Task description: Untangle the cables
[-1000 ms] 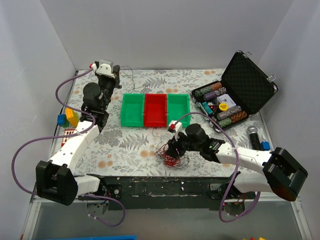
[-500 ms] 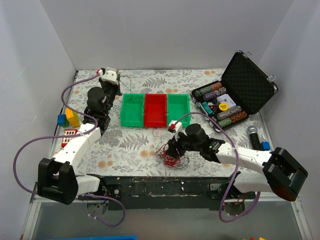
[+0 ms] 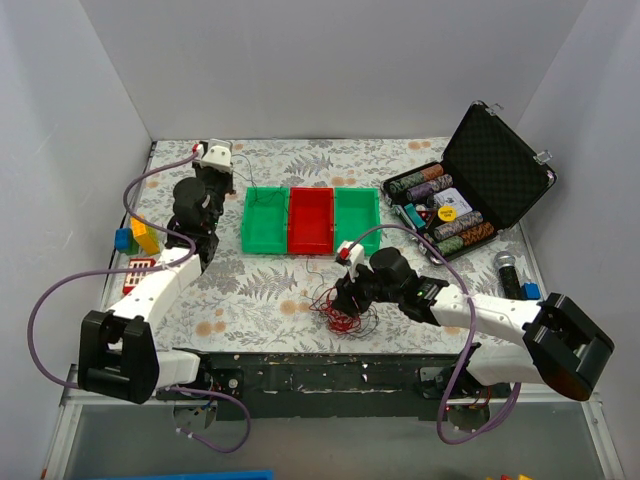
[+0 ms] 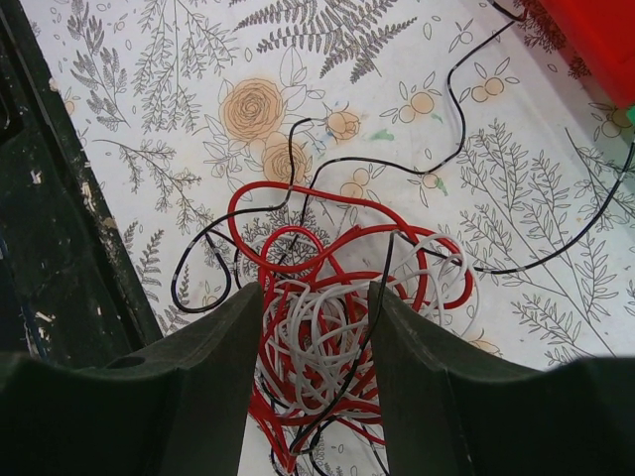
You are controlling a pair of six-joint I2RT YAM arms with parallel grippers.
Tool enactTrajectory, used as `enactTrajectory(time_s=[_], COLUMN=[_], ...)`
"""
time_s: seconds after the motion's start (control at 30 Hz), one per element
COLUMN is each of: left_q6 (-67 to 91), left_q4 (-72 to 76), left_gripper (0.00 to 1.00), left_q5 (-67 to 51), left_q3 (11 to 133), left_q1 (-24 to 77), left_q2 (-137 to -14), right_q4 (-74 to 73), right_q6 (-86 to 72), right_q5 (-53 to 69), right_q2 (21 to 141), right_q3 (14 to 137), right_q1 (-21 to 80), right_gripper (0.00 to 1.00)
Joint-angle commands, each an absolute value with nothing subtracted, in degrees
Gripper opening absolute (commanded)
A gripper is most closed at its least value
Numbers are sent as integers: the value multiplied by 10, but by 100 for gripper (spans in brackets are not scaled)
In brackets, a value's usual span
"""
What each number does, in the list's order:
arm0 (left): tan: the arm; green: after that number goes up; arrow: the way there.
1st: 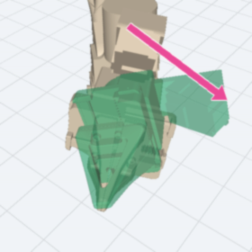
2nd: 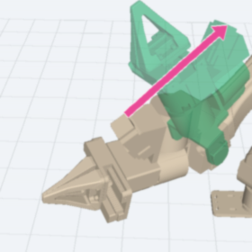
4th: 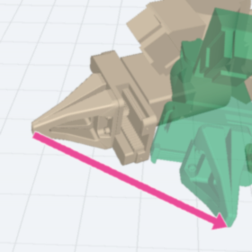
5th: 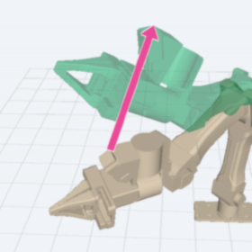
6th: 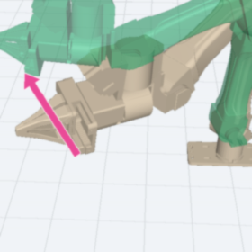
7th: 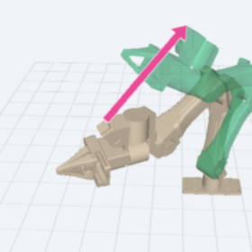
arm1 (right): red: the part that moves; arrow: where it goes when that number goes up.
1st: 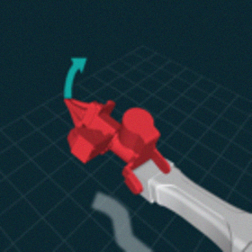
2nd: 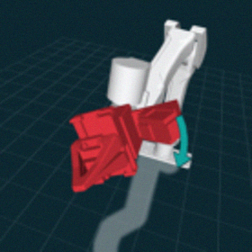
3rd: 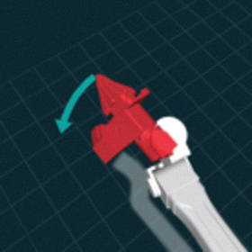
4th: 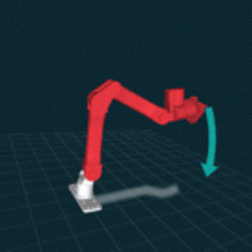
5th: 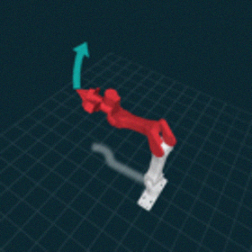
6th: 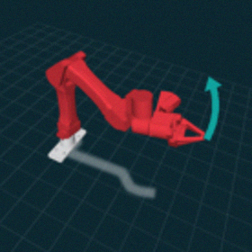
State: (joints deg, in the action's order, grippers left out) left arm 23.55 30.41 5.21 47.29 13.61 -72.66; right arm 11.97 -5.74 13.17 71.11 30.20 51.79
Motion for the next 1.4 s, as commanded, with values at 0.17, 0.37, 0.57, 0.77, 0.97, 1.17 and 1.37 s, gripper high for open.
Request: enactTrajectory(time_s=[0.17,0.37,0.57,0.77,0.97,1.17,1.37], left_q6=[228,218,250,235,194,155,144], left_q4=[274,257,227,244,277,296,302], left_gripper=[0,0,0,0,0,0,0], left_q5=[1,-31,-112,-132,-121,-126,-130], left_q3=[451,439,444,436,443,437,437], left_q1=[125,125,131,149,164,173,175], left_q2=[-691,-697,-725,-791,-859,-911,-943], right_q4=[126,126,123,127,120,121,119], right_q6=[-51,-52,-52,-55,-54,-53,-46], right_q5=[134,132,134,124,111,98,92], right_q2=[722,722,729,706,690,693,693], right_q3=[315,315,322,310,305,306,307], right_q1=[521,521,521,520,520,520,519], right_gripper=[54,54,53,53,53,53,54])
